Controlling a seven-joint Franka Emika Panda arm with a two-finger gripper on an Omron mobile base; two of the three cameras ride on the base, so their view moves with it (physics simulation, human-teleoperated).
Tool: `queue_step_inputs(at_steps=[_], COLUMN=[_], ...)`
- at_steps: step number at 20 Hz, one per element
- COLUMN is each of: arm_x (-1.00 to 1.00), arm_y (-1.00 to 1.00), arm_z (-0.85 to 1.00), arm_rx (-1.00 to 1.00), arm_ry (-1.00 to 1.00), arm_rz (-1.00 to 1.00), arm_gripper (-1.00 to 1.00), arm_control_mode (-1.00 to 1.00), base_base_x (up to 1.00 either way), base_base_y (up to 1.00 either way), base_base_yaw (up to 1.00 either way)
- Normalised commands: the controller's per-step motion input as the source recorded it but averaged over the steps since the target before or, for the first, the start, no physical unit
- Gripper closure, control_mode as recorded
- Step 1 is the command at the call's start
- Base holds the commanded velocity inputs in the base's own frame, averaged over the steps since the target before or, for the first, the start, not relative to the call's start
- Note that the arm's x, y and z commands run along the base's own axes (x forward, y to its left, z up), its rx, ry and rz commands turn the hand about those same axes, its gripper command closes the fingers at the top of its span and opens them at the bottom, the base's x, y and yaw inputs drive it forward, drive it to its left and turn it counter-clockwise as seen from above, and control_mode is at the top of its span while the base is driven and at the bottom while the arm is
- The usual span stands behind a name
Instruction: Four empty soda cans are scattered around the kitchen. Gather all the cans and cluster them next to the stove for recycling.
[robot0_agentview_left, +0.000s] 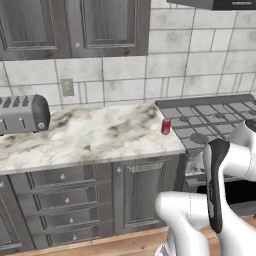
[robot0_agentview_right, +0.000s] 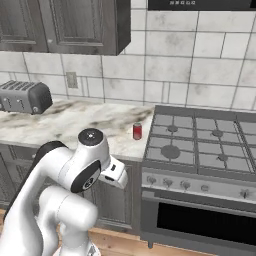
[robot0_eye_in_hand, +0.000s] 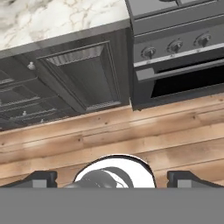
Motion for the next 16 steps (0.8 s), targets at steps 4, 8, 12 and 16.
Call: queue_step_inputs(at_steps=[4, 8, 12, 16], arm_x=[0.0, 0.0, 0.0, 0.0], arm_y=[0.0, 0.0, 0.0, 0.0], arm_z=[0.0, 0.0, 0.0, 0.0], arm_rx=[0.0, 0.0, 0.0, 0.0], arm_ry=[0.0, 0.0, 0.0, 0.0], arm_rz=[0.0, 0.0, 0.0, 0.0], arm_gripper=[-1.0, -1.0, -1.0, -1.0], arm_control_mode=[1.0, 1.0, 1.0, 1.0], base_base_x=[-0.75, -0.63, -0.41, -0.1], base_base_y=[0.0, -0.03, -0.37, -0.69], base_base_yaw=[0.0, 0.0, 0.0, 0.0])
